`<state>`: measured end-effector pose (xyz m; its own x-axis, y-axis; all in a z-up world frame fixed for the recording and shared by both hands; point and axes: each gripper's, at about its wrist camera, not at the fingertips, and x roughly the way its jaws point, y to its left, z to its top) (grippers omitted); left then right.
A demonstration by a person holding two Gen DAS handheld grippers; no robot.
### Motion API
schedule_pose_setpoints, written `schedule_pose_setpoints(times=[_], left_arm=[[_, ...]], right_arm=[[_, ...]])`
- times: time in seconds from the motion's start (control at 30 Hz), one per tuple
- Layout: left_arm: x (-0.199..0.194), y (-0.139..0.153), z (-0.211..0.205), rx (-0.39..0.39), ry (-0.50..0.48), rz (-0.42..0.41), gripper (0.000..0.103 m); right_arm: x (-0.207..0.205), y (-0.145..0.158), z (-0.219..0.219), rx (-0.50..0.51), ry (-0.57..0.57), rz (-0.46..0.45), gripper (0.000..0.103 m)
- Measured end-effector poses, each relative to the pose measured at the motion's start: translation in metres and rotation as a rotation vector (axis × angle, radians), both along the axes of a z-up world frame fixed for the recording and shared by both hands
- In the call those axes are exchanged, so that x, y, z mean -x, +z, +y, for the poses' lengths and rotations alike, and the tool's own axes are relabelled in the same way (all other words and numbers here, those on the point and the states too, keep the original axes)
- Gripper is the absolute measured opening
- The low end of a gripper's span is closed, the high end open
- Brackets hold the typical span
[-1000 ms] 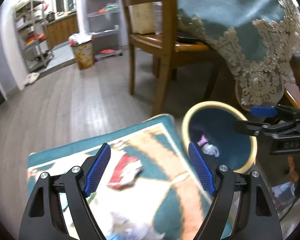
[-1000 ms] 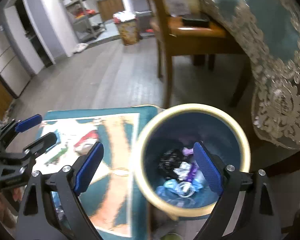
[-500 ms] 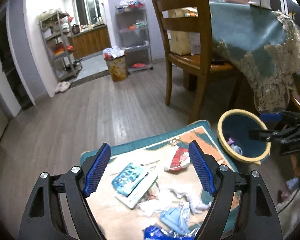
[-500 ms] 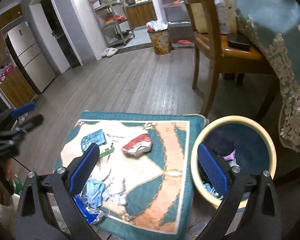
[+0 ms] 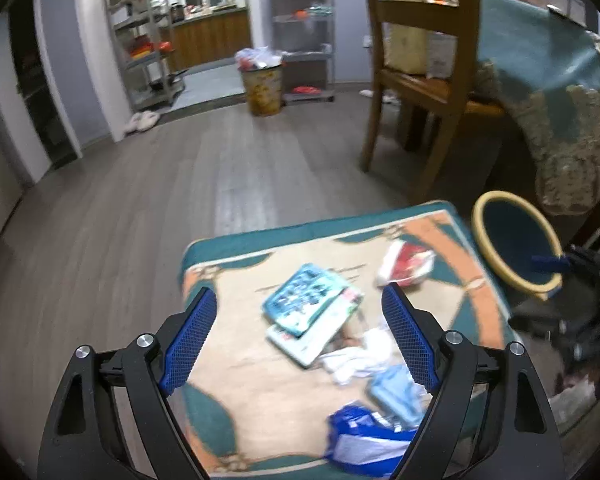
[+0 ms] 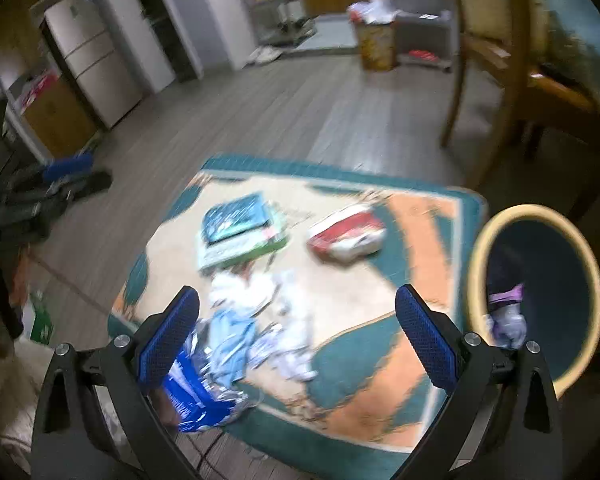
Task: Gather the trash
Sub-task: 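Grasp the blue-and-silver snack bag on the stool with the right tool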
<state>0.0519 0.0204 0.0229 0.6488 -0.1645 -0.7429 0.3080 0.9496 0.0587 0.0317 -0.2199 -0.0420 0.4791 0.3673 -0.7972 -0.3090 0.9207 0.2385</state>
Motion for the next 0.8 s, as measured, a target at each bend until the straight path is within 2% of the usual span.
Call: schedule_pose_setpoints(times=[0.23, 0.3, 0.47, 0.53, 0.57, 0.67, 0.73, 0.8], left_arm=[[-0.011, -0.01, 0.035, 0.004, 0.079, 0.033, 0.085], [-0.013, -0.009, 0.041, 0.024, 0.087, 0.042, 0.085], [-0.013, -0.007, 0.045, 0.032, 0.089, 0.043, 0.085], [-0.013, -0.007, 0.047, 0.037, 0.089, 0.046, 0.085], [-0.014, -0.006, 0.047, 0.04, 0.089, 0.046, 0.085], [-0.015, -0.004, 0.045, 0.04, 0.085, 0.048, 0.085], [-0.016, -0.005, 0.044, 0.036, 0.084, 0.05, 0.085], [-0.017, -0.005, 0.042, 0.034, 0.083, 0.052, 0.085]], right_arm=[[0.02, -0.032, 0.067, 0.03, 0.194, 0.046, 0.096], [0.028, -0.04, 0.085, 0.038, 0.264, 0.066, 0.083], [0.047, -0.069, 0.118, 0.099, 0.417, 0.148, 0.064], [0.055, -0.085, 0.127, 0.175, 0.476, 0.173, 0.056], [0.057, -0.093, 0.129, 0.21, 0.493, 0.185, 0.048], [0.059, -0.104, 0.128, 0.229, 0.507, 0.219, 0.019], [0.06, -0.102, 0.128, 0.211, 0.523, 0.221, 0.013], [0.063, -0.091, 0.129, 0.212, 0.541, 0.186, 0.012]])
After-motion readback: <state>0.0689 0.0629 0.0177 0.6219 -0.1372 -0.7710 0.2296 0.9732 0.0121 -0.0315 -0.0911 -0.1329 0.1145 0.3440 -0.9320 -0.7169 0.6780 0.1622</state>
